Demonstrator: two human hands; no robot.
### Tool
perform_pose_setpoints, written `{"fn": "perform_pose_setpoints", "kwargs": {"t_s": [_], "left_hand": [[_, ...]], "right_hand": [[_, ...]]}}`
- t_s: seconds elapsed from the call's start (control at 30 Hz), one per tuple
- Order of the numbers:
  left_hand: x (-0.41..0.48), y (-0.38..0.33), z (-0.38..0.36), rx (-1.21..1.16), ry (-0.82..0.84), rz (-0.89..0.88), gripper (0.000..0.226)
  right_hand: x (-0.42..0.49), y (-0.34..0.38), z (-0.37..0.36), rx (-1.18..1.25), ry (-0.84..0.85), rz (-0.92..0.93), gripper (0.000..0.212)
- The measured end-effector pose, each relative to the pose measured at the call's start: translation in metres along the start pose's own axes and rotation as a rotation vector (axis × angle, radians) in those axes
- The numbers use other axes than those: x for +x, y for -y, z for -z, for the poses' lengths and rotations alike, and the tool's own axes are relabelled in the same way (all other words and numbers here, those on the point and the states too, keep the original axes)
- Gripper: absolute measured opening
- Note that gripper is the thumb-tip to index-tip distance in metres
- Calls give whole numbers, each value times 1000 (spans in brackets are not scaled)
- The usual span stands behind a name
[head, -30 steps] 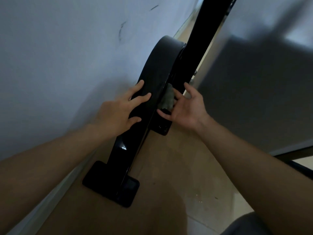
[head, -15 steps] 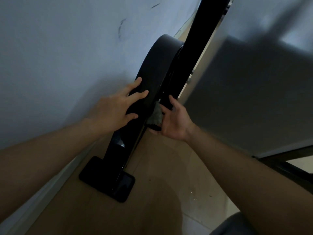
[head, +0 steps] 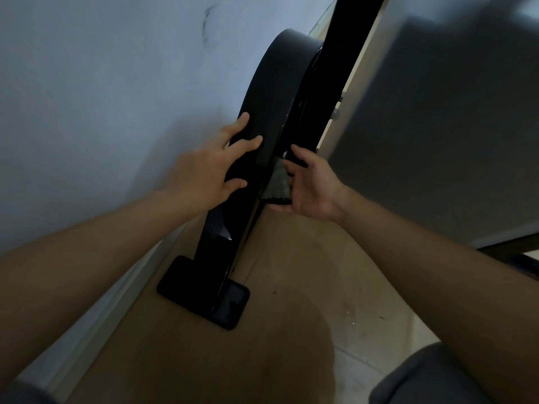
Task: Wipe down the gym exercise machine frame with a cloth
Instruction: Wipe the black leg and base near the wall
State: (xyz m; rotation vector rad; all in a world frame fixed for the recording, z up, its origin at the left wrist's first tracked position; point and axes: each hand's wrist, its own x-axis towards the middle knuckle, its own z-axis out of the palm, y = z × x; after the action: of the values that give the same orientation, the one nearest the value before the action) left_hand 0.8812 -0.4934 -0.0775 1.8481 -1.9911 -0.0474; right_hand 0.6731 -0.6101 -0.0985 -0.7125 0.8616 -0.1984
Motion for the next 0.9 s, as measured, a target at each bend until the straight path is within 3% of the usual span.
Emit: {"fn": "perform_pose_setpoints", "kwargs": {"t_s": [0.23,0.3,0.37,0.43,0.67,0.9], "left_hand": [[0,-3,4,-6,24,-10,81],[-1,-4,5,-8,23,-7,81],[-1,-4,5,-13,22,-4,82],[-1,-3,5,-5,18,-5,82],[-2,-3,4,25,7,-5,81],[2,-1,4,33,-21,-30,85]], "right_hand": [[15,-58,-2,-19,29,-200,72],[15,-73,-5,-25,-6,-242,62],[13,-82,-12,-33,-65,-261,37],[13,-88,-17,-24,-132,-239,21],[6,-61,-16,77,-223,-30,23],[-7,8,-3,529,-346,220,25]]}}
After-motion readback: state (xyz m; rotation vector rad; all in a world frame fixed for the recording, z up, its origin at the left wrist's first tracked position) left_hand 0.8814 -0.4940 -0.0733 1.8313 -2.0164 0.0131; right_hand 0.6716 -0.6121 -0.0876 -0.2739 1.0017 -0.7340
